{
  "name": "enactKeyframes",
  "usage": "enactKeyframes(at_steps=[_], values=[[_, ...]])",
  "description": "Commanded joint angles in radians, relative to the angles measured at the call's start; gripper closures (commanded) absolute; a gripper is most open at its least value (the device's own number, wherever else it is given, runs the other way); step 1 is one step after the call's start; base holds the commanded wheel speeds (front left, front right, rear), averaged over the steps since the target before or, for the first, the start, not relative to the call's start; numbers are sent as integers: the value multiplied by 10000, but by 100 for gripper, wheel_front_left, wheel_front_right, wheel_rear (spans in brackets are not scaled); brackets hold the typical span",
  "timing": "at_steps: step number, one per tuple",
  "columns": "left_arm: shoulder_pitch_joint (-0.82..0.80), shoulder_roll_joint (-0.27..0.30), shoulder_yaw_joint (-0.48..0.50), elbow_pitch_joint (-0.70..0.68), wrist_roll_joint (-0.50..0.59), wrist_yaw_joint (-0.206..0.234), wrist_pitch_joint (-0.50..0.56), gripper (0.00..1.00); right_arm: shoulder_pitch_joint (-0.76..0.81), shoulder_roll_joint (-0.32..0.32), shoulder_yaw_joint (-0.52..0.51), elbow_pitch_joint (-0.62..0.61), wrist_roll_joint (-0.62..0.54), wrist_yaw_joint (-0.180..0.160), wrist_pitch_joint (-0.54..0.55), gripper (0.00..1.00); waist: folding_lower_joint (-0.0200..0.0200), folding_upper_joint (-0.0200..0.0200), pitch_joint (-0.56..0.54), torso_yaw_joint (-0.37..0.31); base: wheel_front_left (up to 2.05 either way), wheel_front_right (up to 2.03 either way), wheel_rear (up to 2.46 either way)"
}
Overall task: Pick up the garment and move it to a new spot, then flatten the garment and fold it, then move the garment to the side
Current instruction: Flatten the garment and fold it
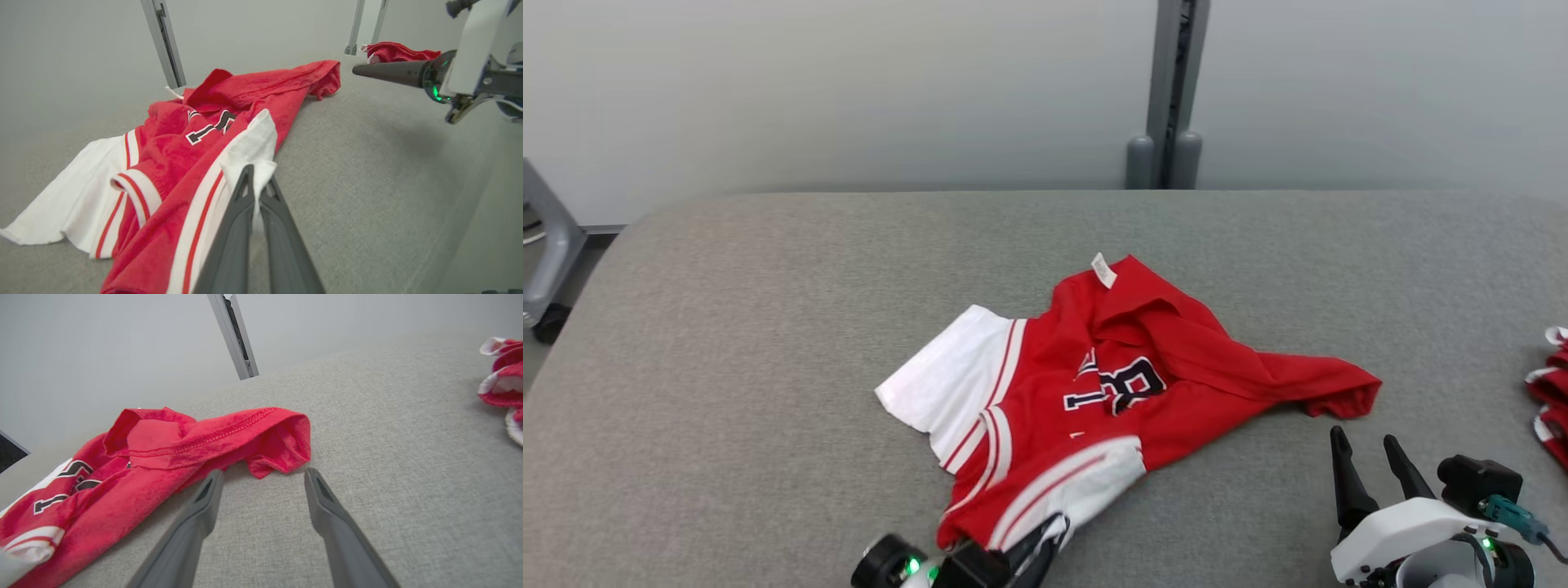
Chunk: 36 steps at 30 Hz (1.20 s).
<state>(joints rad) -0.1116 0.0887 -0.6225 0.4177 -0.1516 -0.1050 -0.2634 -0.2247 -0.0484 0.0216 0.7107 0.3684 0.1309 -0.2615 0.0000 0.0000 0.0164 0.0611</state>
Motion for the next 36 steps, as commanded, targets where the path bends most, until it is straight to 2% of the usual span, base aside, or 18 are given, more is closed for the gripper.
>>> enactKeyframes(at_steps=[1,8,16,22,28,29,30,31,32,36], values=[[166,114,31,175,-74,-75,-13,100,104,-57,13,-2,30,-3,-51,0,0,0,-151,250,0,0,0],[334,341,432,1405,-193,14,-10,100,79,-59,168,20,47,-3,-51,0,0,0,-203,609,0,0,0],[-536,1039,1760,2322,-125,1118,-13,100,-251,-60,579,-119,159,-3,-49,0,0,0,68,705,0,0,0],[-1446,1470,2786,2620,-268,1785,-13,100,-521,-59,834,-237,211,-3,-51,0,0,0,362,664,0,0,0],[-1755,1371,3609,2288,-336,2323,-12,100,-782,-59,1216,-257,125,-3,-51,0,0,0,679,724,0,0,0],[-1678,1286,3648,2346,-332,2309,-12,86,-834,-53,1311,-256,149,-3,-51,0,0,0,714,748,0,0,0],[-1575,1184,3676,2439,-358,2284,-12,51,-885,-50,1417,-260,183,-2,-51,0,0,0,754,773,0,0,0],[-1507,1074,3673,2492,-342,2248,-12,10,-918,-56,1510,-267,207,-3,-51,0,0,0,792,803,0,0,0],[-1413,955,3703,2551,-376,2229,-12,0,-949,-59,1628,-285,230,-3,-51,0,0,0,839,843,0,0,0],[-953,522,3974,2572,-491,2281,-13,0,-1004,-54,2299,-334,88,-2,-51,0,0,0,930,1028,0,0,0]])
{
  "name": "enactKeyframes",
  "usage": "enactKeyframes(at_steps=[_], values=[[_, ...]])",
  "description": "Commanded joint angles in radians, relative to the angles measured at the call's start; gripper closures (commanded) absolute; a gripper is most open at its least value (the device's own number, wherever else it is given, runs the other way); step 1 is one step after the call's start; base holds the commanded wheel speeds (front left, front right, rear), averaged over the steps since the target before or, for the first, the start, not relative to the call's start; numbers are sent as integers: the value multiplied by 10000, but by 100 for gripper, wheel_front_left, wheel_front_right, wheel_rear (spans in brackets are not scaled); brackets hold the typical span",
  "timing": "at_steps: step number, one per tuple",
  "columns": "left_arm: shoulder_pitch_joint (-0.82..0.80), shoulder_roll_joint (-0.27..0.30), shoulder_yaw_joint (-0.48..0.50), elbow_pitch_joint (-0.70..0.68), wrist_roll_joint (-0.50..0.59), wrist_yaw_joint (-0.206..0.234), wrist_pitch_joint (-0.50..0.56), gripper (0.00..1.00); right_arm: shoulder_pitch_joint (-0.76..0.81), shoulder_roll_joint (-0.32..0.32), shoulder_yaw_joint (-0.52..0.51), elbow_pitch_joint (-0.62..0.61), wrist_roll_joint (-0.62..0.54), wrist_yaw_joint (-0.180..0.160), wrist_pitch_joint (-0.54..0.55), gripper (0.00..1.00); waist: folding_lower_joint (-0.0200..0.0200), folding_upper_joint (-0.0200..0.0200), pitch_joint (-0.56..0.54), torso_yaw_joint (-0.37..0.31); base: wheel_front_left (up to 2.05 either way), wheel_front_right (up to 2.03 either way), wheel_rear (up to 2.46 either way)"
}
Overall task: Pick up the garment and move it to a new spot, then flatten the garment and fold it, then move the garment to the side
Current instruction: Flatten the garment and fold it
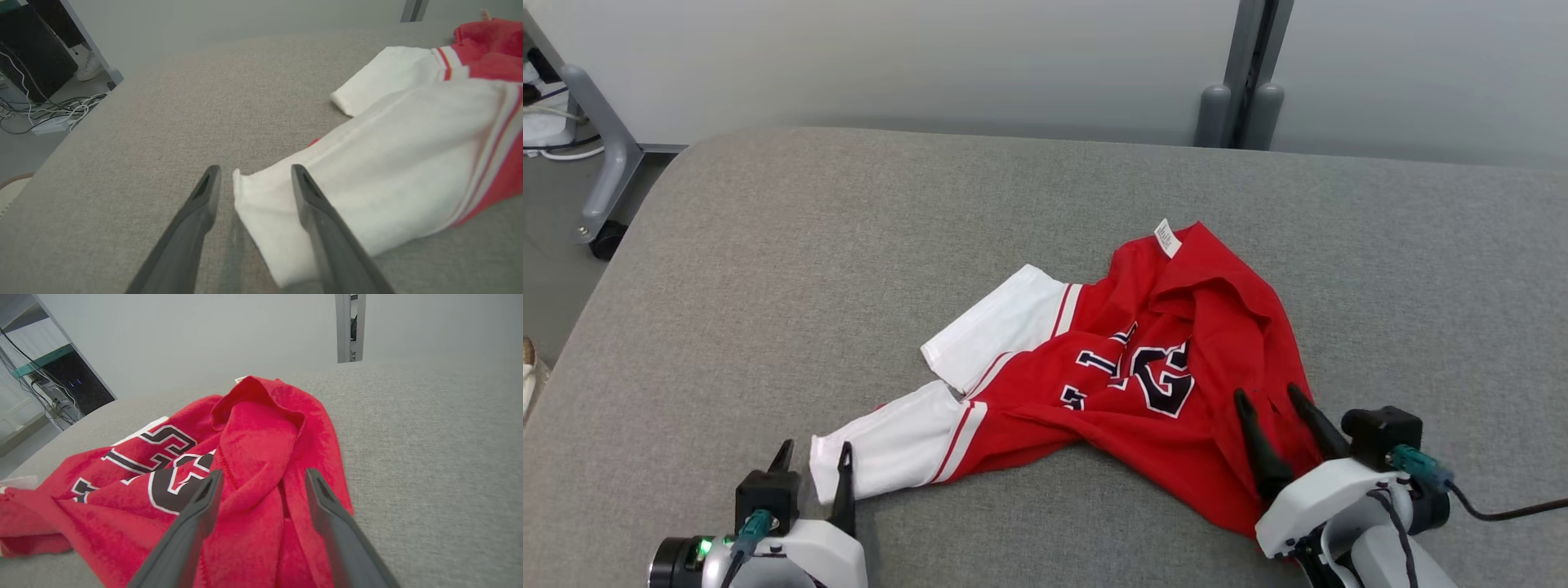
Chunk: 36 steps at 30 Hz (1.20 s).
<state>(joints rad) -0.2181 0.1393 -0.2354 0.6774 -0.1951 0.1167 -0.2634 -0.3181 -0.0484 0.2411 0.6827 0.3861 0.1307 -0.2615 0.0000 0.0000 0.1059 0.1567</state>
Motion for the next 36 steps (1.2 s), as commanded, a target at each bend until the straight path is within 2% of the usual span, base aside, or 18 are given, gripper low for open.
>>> enactKeyframes(at_steps=[1,8,17,18,19,20,21,26,28,29,30,31,32,33,34,36], values=[[238,-84,192,-71,-88,68,-15,0,-76,-56,284,-75,-141,-1,-51,0,0,0,44,119,0,0,0],[1052,-521,721,-708,49,22,-13,0,162,-62,803,270,-979,-1,-49,0,0,0,-27,385,0,0,0],[1228,-738,851,-1318,437,-221,-13,0,217,-60,420,1045,-2274,-1,-51,0,0,0,-59,415,0,0,0],[1195,-751,844,-1368,485,-265,-13,0,163,-65,359,1144,-2393,-1,-51,5,0,0,-50,402,0,0,0],[1148,-764,847,-1433,502,-280,-13,0,106,-65,296,1207,-2397,-1,-51,50,0,0,-40,391,0,0,0],[1112,-778,854,-1477,538,-308,-13,0,23,-62,232,1195,-2380,-1,-51,68,0,0,-32,379,0,0,0],[1073,-792,861,-1550,573,-340,-13,0,-45,-54,154,1144,-2386,-1,-51,100,0,0,-25,367,0,0,0],[1102,-840,852,-1789,657,-418,-14,0,-144,-67,-450,544,-1801,-1,-51,100,0,0,-37,278,0,0,0],[1154,-848,884,-1793,690,-463,-14,0,-166,-67,-911,352,-1622,-1,-51,100,0,0,-68,228,0,0,0],[1218,-857,892,-1756,714,-462,-14,0,-187,-68,-1466,313,-1576,-1,-51,96,0,0,-106,169,0,0,0],[1245,-859,907,-1730,709,-481,-14,0,-219,-67,-1807,390,-1591,-1,-51,81,0,0,-116,135,0,0,0],[1250,-861,904,-1701,725,-516,-14,0,-281,-80,-2164,449,-1734,-1,-51,58,0,0,-124,103,0,0,0],[1242,-861,896,-1686,735,-549,-14,0,-363,-156,-2511,535,-1933,-1,-51,54,0,0,-132,82,0,0,0],[1251,-860,888,-1659,751,-538,-14,0,-409,-194,-2926,660,-2011,-1,-49,16,0,0,-141,66,0,0,0],[1250,-861,879,-1638,772,-553,-14,0,-459,-239,-3293,766,-2193,-1,-51,0,0,0,-151,52,0,0,0],[1216,-867,830,-1615,811,-573,-14,0,-614,-257,-3973,866,-2458,0,-51,0,0,0,-172,25,0,0,0]])
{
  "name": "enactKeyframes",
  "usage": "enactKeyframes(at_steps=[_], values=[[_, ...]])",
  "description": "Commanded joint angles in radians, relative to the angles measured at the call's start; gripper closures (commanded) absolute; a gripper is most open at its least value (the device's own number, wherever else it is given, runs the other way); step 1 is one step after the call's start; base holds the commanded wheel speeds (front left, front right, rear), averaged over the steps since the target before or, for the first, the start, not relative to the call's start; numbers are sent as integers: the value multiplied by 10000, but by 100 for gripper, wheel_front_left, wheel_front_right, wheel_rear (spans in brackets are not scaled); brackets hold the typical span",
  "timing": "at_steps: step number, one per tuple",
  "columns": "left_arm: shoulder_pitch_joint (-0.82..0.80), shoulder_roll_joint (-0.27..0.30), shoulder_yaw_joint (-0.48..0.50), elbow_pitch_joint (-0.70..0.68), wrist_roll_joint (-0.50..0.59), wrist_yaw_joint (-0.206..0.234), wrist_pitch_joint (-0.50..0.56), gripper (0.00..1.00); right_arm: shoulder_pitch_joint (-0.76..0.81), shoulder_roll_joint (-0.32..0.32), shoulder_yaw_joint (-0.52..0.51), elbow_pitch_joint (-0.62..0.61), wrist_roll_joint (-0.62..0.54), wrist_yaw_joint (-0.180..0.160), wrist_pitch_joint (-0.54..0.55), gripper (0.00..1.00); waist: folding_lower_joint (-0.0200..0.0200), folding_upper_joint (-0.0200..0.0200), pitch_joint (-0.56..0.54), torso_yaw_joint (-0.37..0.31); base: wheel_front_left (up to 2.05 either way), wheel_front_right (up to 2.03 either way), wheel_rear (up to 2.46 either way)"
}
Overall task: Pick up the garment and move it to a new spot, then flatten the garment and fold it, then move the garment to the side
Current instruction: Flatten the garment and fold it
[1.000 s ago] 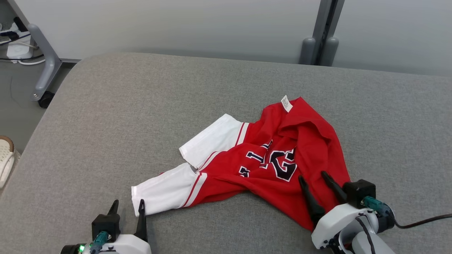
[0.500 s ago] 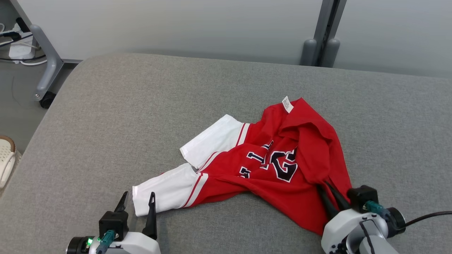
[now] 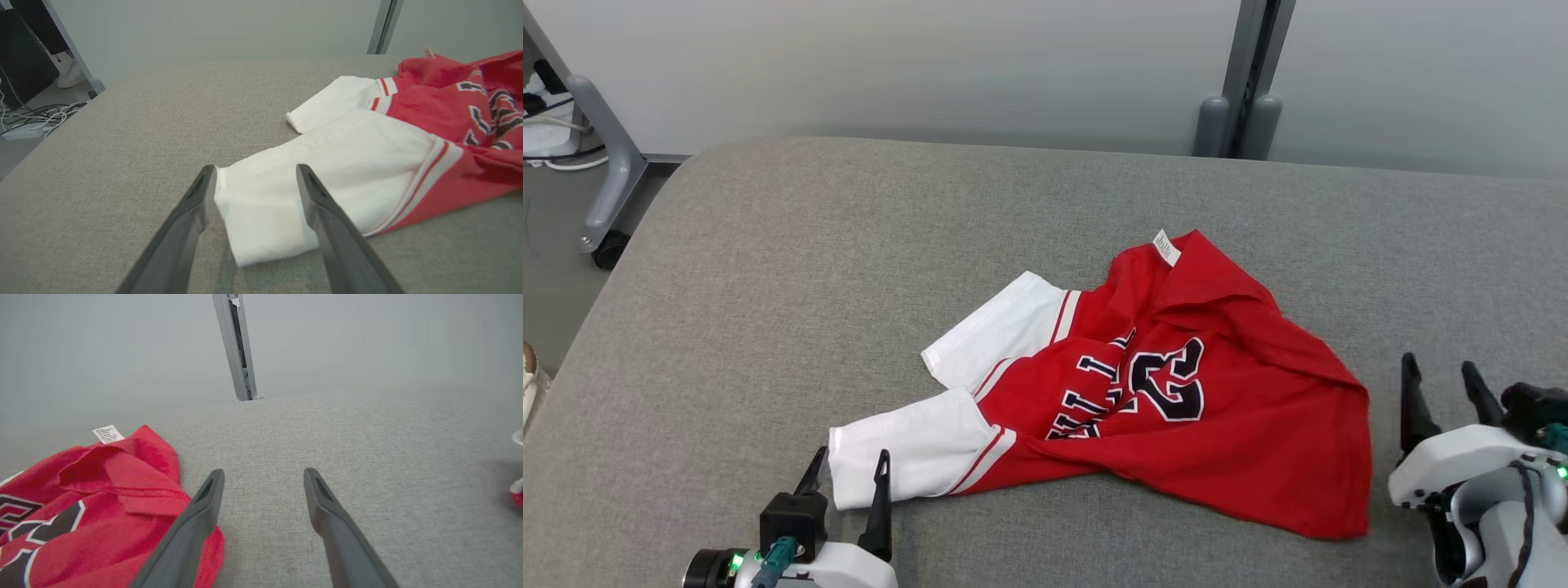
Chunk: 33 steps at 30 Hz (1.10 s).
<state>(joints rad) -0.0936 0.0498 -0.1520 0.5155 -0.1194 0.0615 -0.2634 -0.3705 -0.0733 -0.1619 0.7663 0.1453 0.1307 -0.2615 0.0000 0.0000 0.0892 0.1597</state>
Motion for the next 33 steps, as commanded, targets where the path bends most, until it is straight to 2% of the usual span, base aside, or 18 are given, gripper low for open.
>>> enactKeyframes(at_steps=[1,7,12,14,20,21,25,33], values=[[-39,30,-18,7,50,-32,-14,0,-118,-1,-210,61,-179,0,-51,0,0,0,-17,-22,0,0,0],[21,29,-98,0,-18,-29,-14,0,19,86,-1114,27,-593,0,-51,0,0,0,-146,-212,0,0,0],[142,30,-233,-22,-75,-31,-14,0,485,177,-936,-219,-513,0,-49,0,0,0,-324,-417,0,0,0],[204,28,-303,-38,-142,-11,-14,0,769,208,-512,-377,-339,0,-49,0,0,0,-397,-497,0,0,0],[332,27,-364,-58,-201,56,-14,0,1793,199,1447,-940,1272,0,-51,0,0,0,-651,-713,0,0,0],[332,27,-364,-58,-201,56,-14,0,1793,199,1447,-940,1272,0,-51,0,0,0,-651,-713,0,0,0],[514,30,-286,17,-218,88,-14,0,2470,178,2507,-1247,2038,-1,-51,0,0,0,-841,-841,0,0,0],[673,28,-88,76,-251,75,-14,0,2998,183,3393,-1141,2630,0,-49,0,0,0,-984,-997,0,0,0]])
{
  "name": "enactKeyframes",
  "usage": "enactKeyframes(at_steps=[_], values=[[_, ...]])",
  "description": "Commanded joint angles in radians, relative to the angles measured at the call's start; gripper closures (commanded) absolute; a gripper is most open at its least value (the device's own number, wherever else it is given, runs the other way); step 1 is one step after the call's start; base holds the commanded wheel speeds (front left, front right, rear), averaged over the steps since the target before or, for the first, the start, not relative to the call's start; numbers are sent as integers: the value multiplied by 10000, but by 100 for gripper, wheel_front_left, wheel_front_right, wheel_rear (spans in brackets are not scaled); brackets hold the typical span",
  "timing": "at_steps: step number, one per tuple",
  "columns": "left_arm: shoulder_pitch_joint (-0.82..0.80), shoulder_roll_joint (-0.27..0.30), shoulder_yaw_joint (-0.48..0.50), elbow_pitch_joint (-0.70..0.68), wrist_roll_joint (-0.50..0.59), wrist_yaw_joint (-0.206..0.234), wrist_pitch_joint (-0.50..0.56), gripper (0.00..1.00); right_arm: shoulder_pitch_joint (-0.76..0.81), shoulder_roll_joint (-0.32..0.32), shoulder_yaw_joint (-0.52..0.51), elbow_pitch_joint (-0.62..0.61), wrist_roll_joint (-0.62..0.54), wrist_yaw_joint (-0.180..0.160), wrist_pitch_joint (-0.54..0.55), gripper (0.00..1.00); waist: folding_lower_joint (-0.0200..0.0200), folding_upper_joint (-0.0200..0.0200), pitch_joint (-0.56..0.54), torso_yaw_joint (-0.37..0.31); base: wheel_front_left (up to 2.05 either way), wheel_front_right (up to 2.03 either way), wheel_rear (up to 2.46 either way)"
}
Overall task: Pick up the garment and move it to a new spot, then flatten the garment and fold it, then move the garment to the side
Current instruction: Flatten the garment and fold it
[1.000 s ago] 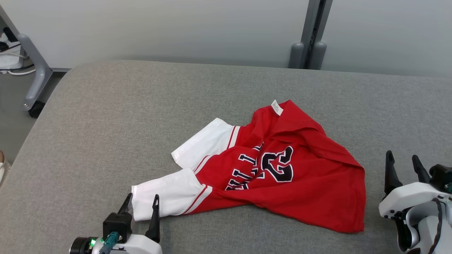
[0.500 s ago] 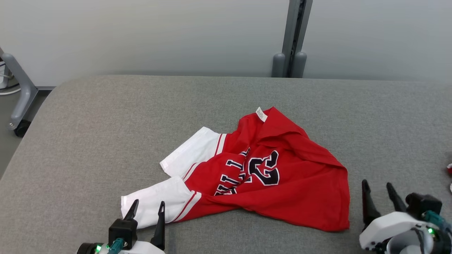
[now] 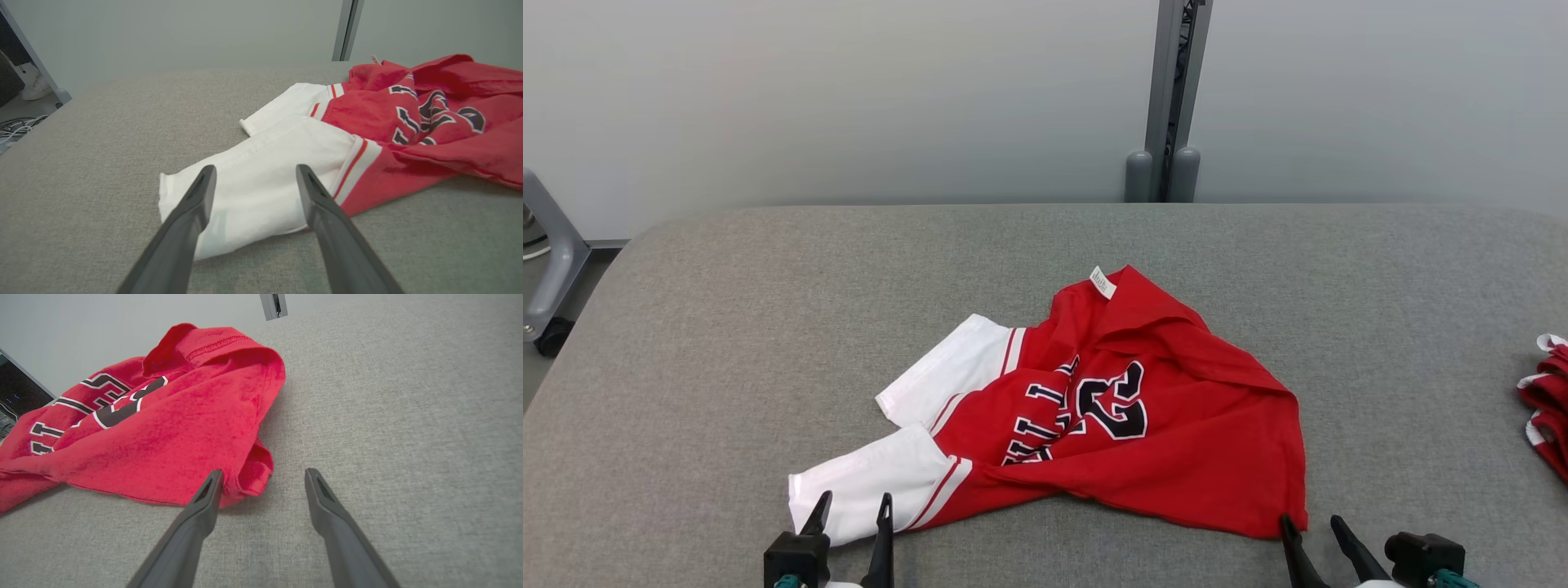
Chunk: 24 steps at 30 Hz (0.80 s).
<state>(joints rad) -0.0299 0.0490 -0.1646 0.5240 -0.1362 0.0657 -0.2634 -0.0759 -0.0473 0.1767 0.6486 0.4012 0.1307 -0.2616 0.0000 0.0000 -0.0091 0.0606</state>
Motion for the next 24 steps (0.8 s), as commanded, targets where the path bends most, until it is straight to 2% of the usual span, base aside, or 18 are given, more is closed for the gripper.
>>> enactKeyframes(at_steps=[1,8,9,10,11,17,24], values=[[42,37,51,-10,-78,20,-14,0,36,-71,49,88,75,0,-49,0,0,0,2,-12,0,0,0],[-27,37,-98,-53,-116,1,-14,0,-381,-71,295,619,483,0,-49,0,0,0,189,135,0,0,0],[-59,35,-106,-70,-112,2,-14,0,-456,-74,286,674,548,0,-49,18,0,0,225,165,0,0,0],[-87,38,-109,-83,-100,-5,-14,0,-536,-74,271,702,565,0,-49,53,0,0,261,200,0,0,0],[-111,37,-98,-95,-76,-11,-14,0,-609,-72,250,725,583,0,-49,100,0,0,303,228,0,0,0],[-160,37,-8,-157,-52,-24,-14,0,-872,-82,-465,578,349,0,-48,100,0,0,432,306,0,0,0],[-46,35,-40,-97,-152,-20,-13,0,-1089,-131,-2170,290,-716,-1,-48,100,0,0,266,223,0,0,0]])
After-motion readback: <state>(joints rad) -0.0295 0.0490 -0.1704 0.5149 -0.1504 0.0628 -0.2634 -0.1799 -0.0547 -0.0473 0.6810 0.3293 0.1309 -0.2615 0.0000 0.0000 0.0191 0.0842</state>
